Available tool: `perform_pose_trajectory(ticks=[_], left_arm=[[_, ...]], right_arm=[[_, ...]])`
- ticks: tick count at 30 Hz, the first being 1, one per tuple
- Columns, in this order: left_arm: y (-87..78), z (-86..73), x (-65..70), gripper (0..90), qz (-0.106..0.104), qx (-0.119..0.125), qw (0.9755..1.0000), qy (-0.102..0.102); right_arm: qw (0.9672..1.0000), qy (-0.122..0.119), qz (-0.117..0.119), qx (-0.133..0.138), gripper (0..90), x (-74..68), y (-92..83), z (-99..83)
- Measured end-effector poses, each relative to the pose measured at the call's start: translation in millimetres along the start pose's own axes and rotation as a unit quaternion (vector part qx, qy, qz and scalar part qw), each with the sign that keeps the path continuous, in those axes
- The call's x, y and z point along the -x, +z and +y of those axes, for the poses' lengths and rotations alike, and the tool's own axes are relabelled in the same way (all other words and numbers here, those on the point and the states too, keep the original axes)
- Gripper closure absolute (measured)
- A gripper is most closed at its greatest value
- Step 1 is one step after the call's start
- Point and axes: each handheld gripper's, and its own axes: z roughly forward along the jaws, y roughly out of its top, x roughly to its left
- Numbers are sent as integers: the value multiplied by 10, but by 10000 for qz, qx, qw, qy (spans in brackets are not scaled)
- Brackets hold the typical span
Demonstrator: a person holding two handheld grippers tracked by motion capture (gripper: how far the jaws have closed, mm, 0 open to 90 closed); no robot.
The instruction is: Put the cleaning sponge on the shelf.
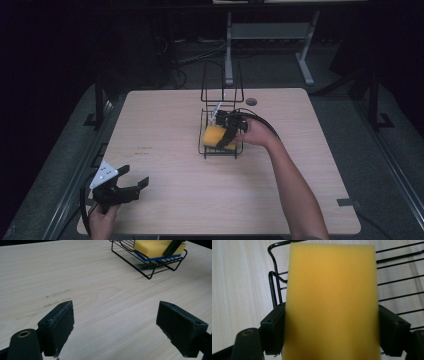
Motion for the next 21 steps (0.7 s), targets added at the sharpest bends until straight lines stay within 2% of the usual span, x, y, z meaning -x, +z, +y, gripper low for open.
perform_pose_trajectory(ticks=[21], left_arm=[[5, -4, 10, 141, -7, -13, 10000, -3]], right_arm=[[10000, -13, -48, -53, 178, -26, 34, 3]])
